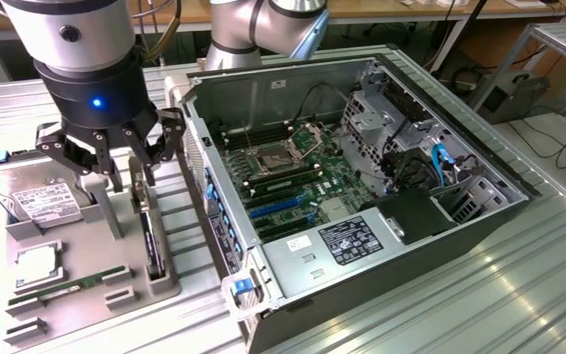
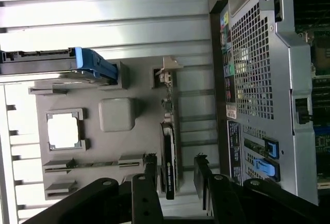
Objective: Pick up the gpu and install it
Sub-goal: 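Pick up the gpu and move the gpu toward the slot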
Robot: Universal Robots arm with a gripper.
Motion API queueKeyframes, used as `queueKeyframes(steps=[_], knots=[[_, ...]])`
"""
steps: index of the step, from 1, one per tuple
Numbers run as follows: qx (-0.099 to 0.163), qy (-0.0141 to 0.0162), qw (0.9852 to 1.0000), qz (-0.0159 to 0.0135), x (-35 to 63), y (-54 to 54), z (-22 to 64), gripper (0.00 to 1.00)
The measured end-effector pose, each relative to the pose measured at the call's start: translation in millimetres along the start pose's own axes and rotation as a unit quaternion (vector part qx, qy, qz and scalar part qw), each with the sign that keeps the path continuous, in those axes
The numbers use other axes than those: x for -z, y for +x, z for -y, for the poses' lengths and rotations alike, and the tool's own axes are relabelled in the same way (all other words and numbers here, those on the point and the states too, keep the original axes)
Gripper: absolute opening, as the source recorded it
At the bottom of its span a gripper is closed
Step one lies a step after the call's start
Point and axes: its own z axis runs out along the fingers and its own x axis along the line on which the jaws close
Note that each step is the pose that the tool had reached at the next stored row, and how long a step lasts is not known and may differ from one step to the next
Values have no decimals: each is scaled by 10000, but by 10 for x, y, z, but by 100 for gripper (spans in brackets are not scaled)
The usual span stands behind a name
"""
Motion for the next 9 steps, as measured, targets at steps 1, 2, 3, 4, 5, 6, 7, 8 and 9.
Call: queueKeyframes(steps=[1,2,3,4,5,6,7,8,9], knots=[[0,0,10000,-2,-18,0,5,42],[0,0,10000,-2,-39,1,10,42],[0,0,10000,-3,-55,1,13,42],[0,0,10000,-3,-75,1,16,42],[0,0,10000,-2,-106,1,19,42],[0,0,10000,-2,-132,2,20,42],[0,0,10000,-2,-150,2,21,42],[0,0,10000,-3,-174,1,22,42],[0,0,10000,-3,-197,0,23,42]])
